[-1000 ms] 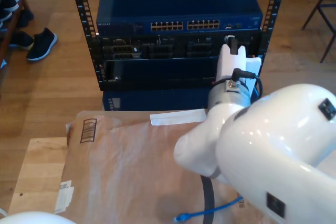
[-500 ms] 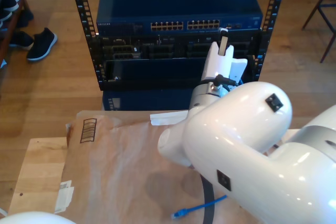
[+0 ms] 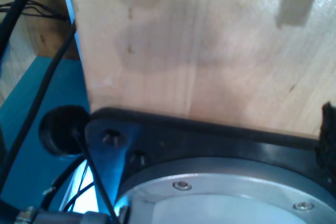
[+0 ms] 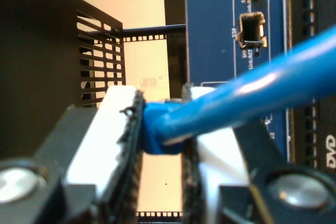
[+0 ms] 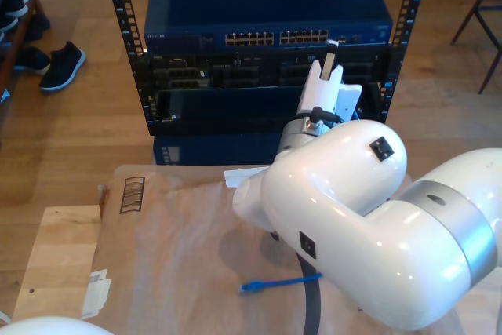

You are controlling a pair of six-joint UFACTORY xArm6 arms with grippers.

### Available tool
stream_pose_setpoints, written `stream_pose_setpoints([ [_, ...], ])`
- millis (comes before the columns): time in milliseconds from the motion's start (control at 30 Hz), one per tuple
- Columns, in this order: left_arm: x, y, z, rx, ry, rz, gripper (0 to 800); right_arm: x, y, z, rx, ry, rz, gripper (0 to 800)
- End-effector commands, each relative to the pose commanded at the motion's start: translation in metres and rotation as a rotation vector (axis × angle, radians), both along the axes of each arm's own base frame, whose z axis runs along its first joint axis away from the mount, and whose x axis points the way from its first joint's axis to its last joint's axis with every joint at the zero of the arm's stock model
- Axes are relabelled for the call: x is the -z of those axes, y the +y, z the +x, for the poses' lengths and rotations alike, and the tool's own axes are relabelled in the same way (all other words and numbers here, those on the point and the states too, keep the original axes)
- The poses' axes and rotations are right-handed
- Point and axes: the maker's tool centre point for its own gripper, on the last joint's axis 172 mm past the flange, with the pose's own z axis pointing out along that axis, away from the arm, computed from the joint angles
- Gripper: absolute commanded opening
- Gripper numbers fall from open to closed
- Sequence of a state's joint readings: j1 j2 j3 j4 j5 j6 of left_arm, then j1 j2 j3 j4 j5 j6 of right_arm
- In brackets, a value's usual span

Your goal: Grab the cable and plug it in

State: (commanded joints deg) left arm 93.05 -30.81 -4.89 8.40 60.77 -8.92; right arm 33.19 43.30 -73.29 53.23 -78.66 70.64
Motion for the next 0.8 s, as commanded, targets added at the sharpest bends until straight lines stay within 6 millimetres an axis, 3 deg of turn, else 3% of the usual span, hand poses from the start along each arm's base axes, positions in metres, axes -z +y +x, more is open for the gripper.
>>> stream_pose_setpoints([
  [167,0.0,0.0,0.0,0.0,0.0,0.0,798,0.005,-0.007,0.006,0.01,0.007,-0.003,0],
  [267,0.0,0.0,0.0,0.0,0.0,0.0,798,0.005,0.001,0.012,-0.025,0.001,-0.026,0],
  [800,0.0,0.0,0.0,-0.001,0.001,0.0,799,0.011,0.006,0.027,-0.047,0.008,-0.022,0],
])
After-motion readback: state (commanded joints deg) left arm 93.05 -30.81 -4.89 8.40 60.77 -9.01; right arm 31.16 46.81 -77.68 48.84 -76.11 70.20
